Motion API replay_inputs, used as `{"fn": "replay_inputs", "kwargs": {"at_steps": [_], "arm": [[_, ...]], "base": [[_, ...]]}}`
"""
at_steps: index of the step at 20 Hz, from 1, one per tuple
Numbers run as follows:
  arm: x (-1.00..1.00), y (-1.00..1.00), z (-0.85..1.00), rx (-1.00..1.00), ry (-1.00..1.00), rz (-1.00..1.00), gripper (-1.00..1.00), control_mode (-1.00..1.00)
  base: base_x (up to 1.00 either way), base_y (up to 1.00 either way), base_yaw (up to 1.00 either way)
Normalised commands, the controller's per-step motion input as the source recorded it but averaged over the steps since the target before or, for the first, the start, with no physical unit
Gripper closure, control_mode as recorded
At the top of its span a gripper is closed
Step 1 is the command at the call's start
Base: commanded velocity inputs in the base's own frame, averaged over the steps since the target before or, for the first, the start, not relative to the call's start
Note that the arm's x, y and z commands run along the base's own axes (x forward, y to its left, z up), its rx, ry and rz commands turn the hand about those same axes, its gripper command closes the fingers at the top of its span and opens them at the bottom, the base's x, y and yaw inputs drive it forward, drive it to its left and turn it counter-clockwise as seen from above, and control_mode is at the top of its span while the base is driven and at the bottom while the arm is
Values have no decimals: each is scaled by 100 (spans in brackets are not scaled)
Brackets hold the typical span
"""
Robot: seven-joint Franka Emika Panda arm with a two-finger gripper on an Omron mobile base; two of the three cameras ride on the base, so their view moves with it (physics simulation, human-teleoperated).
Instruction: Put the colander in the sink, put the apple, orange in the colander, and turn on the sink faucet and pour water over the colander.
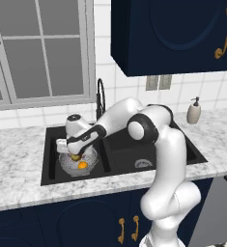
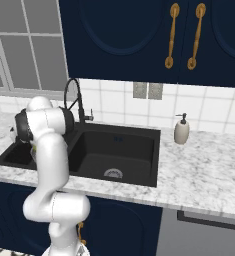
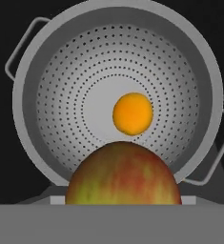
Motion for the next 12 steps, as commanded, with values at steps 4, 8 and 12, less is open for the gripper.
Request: {"fn": "replay_inputs", "kwargs": {"at_steps": [4,8,12], "arm": [[7,0,-29,0,13,-2,100,-100],[6,-12,-19,0,15,0,100,-100],[3,-6,-9,0,9,0,-100,-100]], "base": [[0,0,0],[0,0,0],[0,0,0]]}}
